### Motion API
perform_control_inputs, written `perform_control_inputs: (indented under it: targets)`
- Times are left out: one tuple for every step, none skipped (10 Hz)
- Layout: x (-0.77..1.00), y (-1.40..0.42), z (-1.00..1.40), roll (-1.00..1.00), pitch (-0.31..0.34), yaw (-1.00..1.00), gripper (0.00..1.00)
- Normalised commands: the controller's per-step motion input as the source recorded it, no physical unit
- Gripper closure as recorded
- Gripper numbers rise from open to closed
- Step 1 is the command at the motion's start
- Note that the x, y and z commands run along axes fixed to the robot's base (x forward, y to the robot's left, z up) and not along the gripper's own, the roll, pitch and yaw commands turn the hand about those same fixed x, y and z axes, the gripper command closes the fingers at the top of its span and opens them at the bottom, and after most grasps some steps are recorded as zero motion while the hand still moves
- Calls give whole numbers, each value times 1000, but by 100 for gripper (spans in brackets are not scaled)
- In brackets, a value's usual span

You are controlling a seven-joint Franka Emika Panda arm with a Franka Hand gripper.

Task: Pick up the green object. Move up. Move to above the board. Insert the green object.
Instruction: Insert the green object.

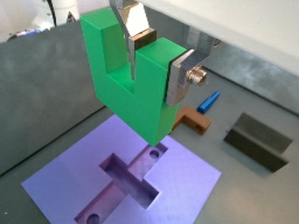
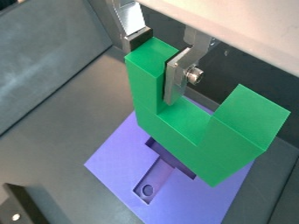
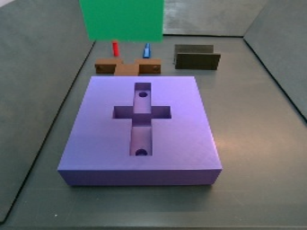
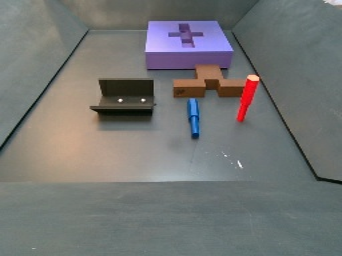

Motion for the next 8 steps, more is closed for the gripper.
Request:
perform_control_inputs:
  targets:
    - [29,0,-854,-127,0,0,100]
    - [60,-20,-894,-56,-29,89,100]
    - [131,-126,-894,70,-120,146,100]
    - [143,-77,-600,57,-70,157,100]
    - [300,-246,-374,166,0,23,100]
    - [294,-306,-211,297,-116,40,100]
    - [257,-206,-203,233,-93,74,100]
    - [246,-134,-214,174,-83,143,100]
